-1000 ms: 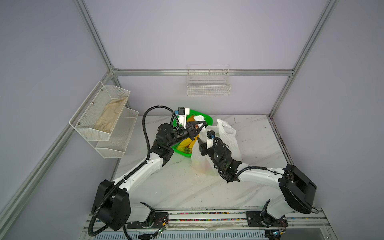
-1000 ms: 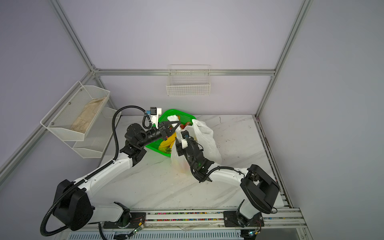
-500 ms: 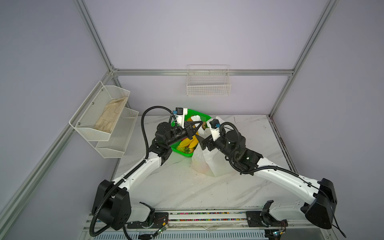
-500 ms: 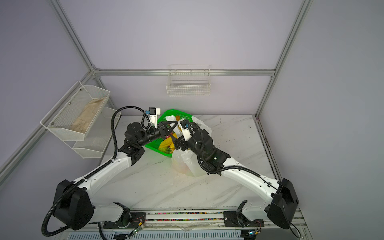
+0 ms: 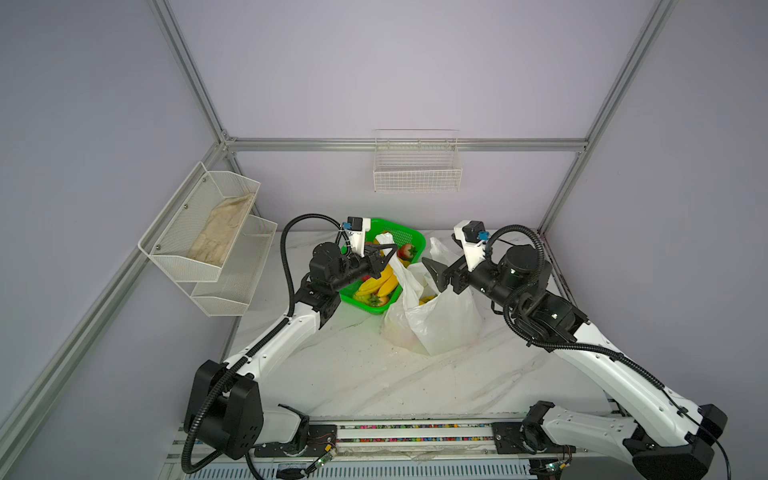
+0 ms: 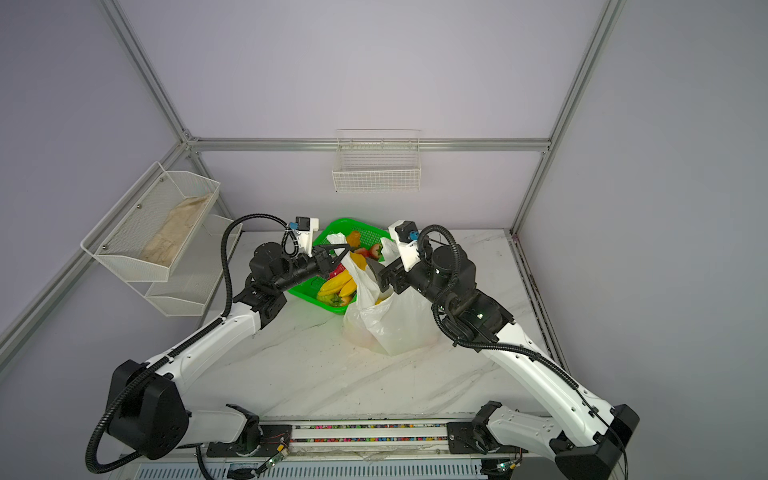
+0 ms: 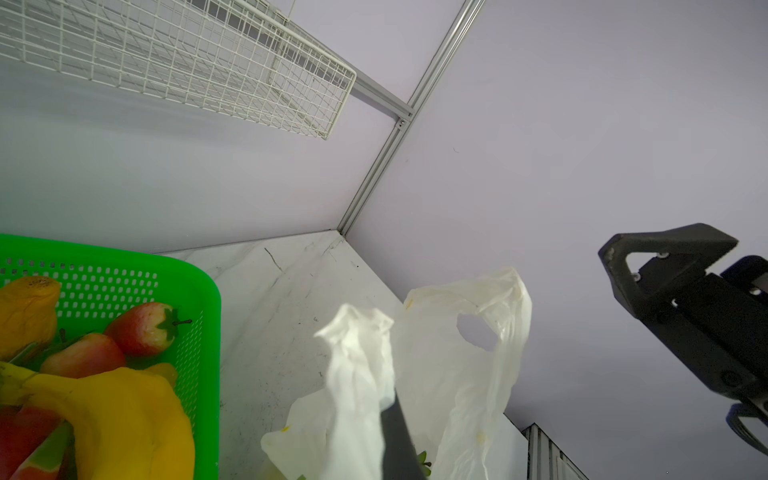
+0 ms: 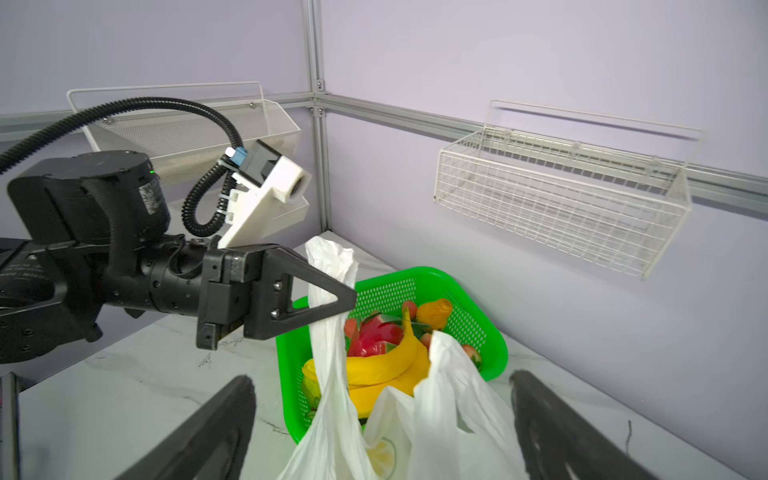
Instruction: Place the fake fruits into the plastic bag and tie a complex knot
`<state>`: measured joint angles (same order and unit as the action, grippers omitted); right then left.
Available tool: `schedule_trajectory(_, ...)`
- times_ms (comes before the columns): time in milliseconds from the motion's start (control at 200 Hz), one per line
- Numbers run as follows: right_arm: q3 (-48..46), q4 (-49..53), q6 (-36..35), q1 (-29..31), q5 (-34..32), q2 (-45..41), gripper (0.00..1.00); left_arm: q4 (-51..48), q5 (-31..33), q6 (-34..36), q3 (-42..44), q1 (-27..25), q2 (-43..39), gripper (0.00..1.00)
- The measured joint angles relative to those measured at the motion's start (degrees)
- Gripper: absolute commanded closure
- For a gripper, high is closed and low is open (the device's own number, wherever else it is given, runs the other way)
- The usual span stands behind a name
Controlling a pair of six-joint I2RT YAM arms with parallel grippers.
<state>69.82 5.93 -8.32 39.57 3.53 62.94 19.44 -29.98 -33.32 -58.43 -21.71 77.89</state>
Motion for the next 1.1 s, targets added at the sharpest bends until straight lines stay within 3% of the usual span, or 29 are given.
schedule_trajectory(325,-9.49,-0.85,2.05,-11.93,7.21,0.70,0.03,-0.74,0.11,0.02,0.00,1.11,0.00,1.00)
schedule_trajectory(660,-17.25,-8.48,4.46,-12.94,13.81,3.69,0.03,-0.90,-0.04,-0.02,0.00,1.42,0.00,1.00)
schedule_trajectory(740,-17.46,-10.34,4.72,-13.20,13.84,5.18,0.12,-0.90,-0.07,0.00,0.00,1.42,0.00,1.00)
schedule_trajectory(885,-19.21,-13.25,5.05,-13.44,13.38,5.77,0.45,-0.90,-0.02,0.00,0.00,1.42,-0.02,1.00)
schedule_trajectory(925,-19.71,-14.16,4.74,-13.46,12.96,5.77,0.50,-0.90,0.04,0.00,0.00,1.42,-0.02,1.00)
schedule_trajectory(1020,-20.87,-15.19,5.42,-13.57,11.50,5.62,0.45,-0.98,0.28,0.00,0.00,1.42,-0.13,1.00)
schedule_trajectory(1100,-21.62,-15.23,5.84,-13.60,9.53,5.01,0.33,-1.09,0.63,0.00,0.00,1.42,-0.33,1.00)
